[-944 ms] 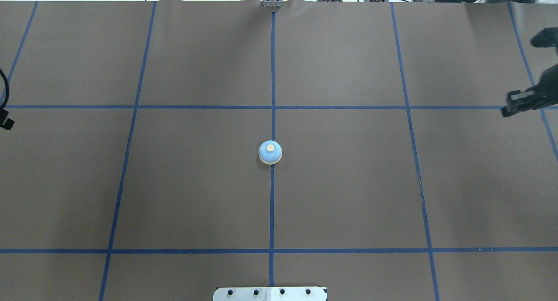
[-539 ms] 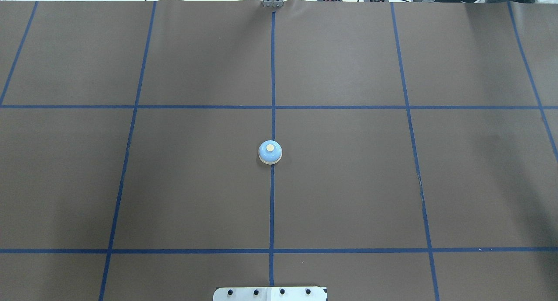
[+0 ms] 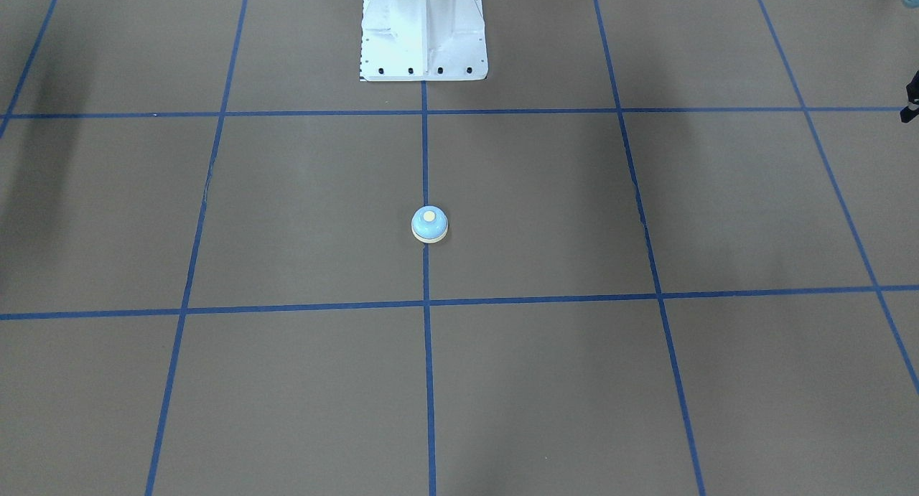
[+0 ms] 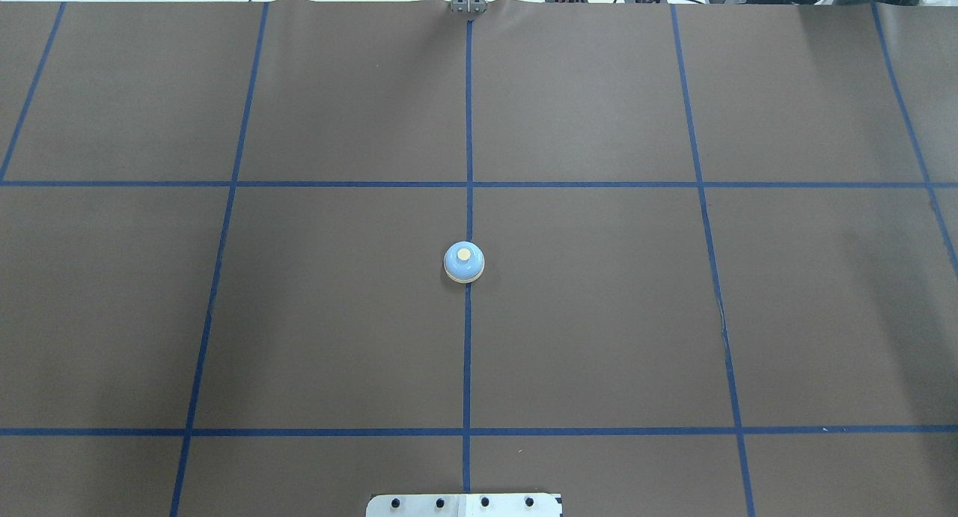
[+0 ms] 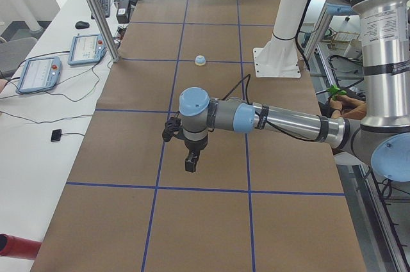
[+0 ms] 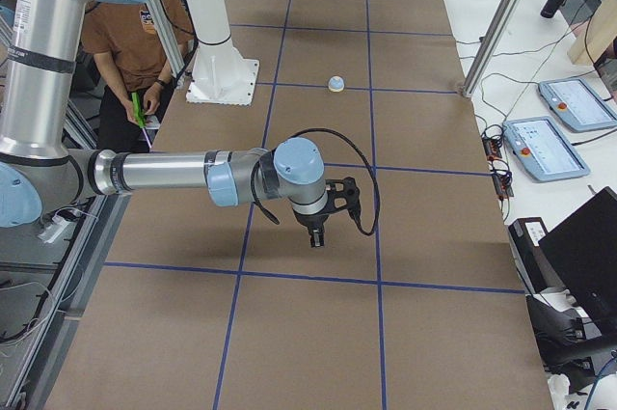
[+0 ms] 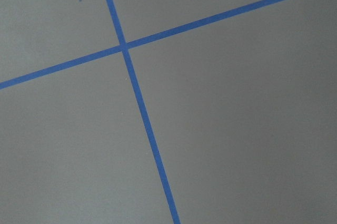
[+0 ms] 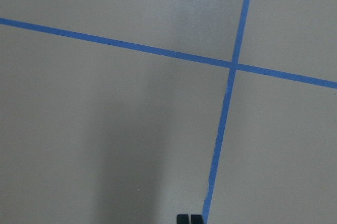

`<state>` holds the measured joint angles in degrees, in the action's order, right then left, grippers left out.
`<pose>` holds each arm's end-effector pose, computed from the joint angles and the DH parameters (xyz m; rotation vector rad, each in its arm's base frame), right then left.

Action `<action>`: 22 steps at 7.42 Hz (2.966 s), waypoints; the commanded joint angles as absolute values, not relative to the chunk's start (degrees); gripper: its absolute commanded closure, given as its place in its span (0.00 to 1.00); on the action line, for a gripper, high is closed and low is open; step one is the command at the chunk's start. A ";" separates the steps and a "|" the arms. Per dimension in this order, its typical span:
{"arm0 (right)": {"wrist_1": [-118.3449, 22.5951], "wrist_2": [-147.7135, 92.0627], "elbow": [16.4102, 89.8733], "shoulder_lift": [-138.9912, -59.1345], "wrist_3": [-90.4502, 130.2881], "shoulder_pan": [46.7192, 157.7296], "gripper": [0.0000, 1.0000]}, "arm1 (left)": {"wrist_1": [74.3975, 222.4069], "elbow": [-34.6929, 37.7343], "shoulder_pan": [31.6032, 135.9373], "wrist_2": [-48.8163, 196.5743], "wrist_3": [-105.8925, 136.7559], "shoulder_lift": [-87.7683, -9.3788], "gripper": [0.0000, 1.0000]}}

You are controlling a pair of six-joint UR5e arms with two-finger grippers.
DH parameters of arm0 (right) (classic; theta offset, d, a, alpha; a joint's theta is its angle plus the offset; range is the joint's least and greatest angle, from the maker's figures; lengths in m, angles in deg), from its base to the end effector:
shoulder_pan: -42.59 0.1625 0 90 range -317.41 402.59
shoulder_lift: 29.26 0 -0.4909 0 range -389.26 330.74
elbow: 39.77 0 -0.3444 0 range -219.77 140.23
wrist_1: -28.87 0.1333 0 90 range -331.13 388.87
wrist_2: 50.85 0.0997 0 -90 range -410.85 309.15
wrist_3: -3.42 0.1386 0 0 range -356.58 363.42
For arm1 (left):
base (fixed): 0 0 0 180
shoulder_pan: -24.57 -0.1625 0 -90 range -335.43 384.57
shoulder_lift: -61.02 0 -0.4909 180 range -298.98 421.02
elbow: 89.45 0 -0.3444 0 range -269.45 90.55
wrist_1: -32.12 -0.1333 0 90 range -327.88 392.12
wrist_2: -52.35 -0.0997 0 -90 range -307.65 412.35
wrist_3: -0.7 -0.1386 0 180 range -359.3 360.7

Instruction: Place and press bell with both arms

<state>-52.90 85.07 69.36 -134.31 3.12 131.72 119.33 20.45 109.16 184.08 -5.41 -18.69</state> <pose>0.0287 -0.3345 0.6850 0.1993 -0.7994 -0.1053 -0.0066 -0.3654 0.6789 0.1184 0.7285 0.2352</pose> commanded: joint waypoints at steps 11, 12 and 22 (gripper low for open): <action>-52.42 83.63 67.81 -133.85 3.42 128.37 0.00 | 119.40 17.43 114.14 183.66 -4.40 -18.52 0.00; -52.95 83.54 67.38 -132.89 3.50 128.29 0.00 | 119.40 16.64 114.05 184.00 -1.87 -18.78 0.00; -55.68 80.46 67.55 -131.73 3.24 127.85 0.00 | 121.59 17.60 114.22 184.18 0.44 -15.88 0.00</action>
